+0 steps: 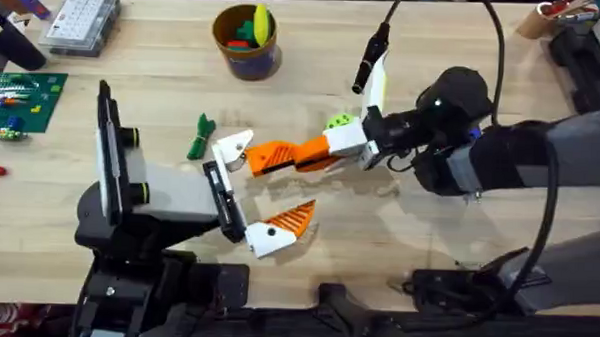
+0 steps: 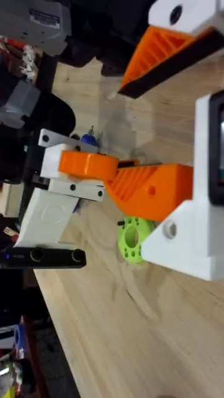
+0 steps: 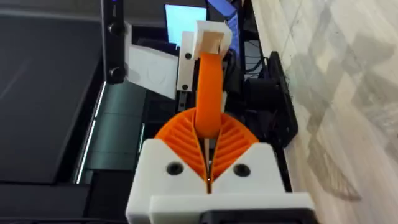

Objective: Pick up the gripper from the table and insert it into the empty holder that is missing its gripper. Then pick up a screw, insert it into the mounting hole, and use the screwdriver to tighten it. Finally, clean up the table by picking up the vegetable and placing it into the bucket.

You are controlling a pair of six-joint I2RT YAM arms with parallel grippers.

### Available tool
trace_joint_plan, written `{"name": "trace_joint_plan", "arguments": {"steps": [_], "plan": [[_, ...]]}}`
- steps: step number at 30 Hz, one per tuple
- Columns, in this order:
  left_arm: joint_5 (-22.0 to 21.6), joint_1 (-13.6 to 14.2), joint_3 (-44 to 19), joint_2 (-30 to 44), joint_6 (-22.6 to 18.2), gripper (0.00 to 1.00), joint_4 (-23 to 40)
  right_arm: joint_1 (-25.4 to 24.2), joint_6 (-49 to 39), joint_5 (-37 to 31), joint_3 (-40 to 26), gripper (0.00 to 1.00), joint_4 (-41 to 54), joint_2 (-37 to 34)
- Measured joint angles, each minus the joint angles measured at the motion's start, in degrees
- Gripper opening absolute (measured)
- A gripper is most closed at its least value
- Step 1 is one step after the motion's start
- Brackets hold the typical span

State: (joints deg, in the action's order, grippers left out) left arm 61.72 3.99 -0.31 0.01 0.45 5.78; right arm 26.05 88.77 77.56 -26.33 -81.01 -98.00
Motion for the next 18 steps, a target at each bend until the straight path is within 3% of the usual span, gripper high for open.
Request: {"name": "trace_joint_plan", "arguments": {"steps": [18], "plan": [[0.02, 0.0, 0.01, -0.01, 0.0, 0.99, 0.02, 0.19, 0.0, -0.2, 0.0, 0.011, -0.86, 0.0]]}}
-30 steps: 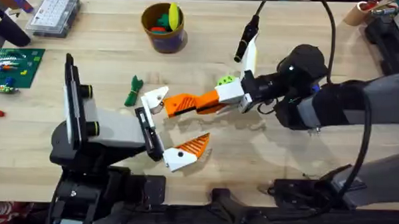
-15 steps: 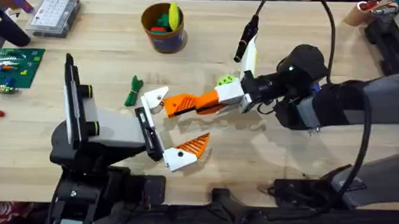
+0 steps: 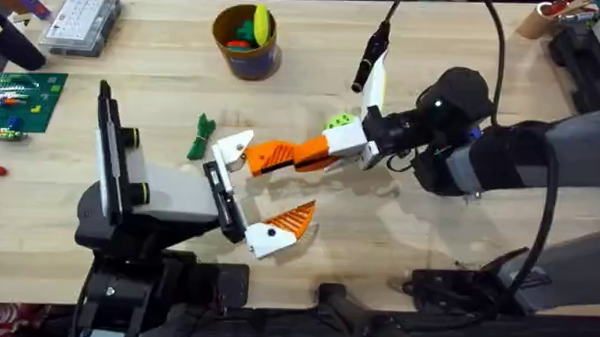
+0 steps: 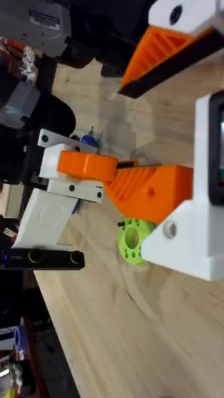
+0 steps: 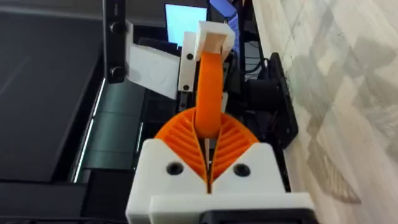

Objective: Pick up the gripper from the table and insert it into the empty holder that is missing its gripper. Then pick up a screw, insert it into the mounting hole, and use the screwdriver to tighten it. Finally, clean up the table by picking up the vegetable and placing it into the bucket.

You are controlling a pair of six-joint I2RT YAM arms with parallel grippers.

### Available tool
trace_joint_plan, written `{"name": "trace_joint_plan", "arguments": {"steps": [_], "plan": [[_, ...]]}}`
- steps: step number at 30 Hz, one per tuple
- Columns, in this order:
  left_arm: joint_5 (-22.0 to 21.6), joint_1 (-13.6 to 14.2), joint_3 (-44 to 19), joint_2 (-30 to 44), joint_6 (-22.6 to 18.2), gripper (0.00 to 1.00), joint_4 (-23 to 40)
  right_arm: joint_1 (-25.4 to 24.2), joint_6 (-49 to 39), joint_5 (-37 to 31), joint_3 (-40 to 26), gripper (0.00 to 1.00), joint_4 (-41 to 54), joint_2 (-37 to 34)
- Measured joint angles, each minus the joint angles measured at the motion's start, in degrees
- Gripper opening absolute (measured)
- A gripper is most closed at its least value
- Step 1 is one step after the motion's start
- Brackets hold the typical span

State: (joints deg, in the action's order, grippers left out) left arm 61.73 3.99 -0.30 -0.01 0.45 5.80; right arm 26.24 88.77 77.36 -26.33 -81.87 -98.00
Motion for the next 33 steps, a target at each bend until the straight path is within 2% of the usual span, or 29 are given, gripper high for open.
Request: {"name": "trace_joint_plan", "arguments": {"steps": [33], "plan": [[-0.04, 0.0, 0.0, 0.0, 0.0, 0.99, -0.02, 1.77, 0.02, -3.46, -0.26, 0.011, 0.91, 0.0]]}}
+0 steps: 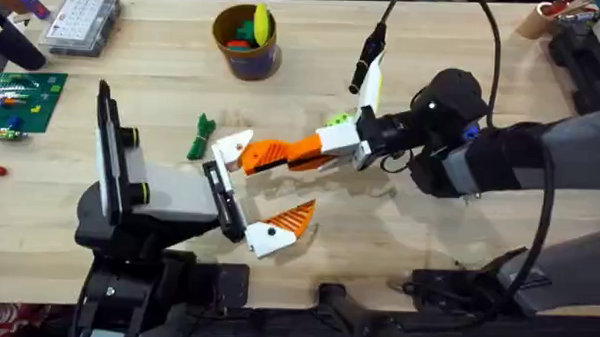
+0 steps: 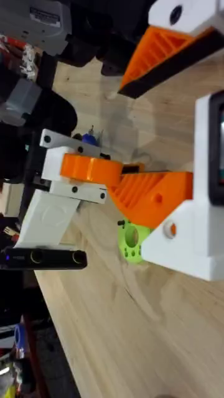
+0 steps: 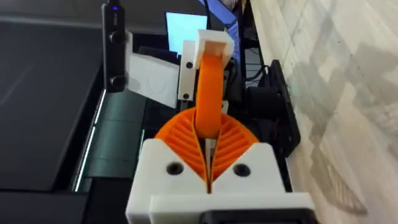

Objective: Pick up the gripper from the table and insert it into the empty holder that is missing its gripper. Then pick up a screw, insert it into the mounting hole, and use the screwdriver to tighten it. Finally, clean up the table by picking up the vegetable and placing it into the bucket.

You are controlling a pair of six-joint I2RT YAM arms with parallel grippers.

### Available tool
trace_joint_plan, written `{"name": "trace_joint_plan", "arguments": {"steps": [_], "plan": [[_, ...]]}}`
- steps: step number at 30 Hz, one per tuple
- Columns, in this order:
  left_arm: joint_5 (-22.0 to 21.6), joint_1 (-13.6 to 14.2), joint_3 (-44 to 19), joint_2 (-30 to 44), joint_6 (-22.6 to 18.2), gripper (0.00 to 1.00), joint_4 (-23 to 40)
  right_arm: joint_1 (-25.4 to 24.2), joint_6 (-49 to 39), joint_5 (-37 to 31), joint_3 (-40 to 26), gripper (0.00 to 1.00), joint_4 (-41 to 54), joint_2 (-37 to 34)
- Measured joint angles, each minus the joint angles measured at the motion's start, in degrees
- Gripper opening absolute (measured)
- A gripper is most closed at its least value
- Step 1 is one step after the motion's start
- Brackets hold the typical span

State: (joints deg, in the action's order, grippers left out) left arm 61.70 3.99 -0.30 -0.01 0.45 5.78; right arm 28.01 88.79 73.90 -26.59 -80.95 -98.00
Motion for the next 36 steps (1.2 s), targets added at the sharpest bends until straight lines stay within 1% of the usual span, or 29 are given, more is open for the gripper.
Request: {"name": "trace_joint_plan", "arguments": {"steps": [11, 23, 36], "plan": [[-0.45, -0.07, -0.01, 0.01, -0.01, 0.99, -0.04, 1.54, -0.06, -0.65, -1.16, 0.011, 1.0, -0.21], [-1.13, -0.17, -0.01, 0.02, 0.02, 0.987, -0.13, 3.01, -0.14, -0.61, -6.03, 0.011, 1.8, -4.8], [-1.68, -0.17, 0.0, 0.02, 0.0, 0.986, -0.2, 2.99, -0.74, -0.13, -8.14, 0.011, 5.39, -4.9]]}}
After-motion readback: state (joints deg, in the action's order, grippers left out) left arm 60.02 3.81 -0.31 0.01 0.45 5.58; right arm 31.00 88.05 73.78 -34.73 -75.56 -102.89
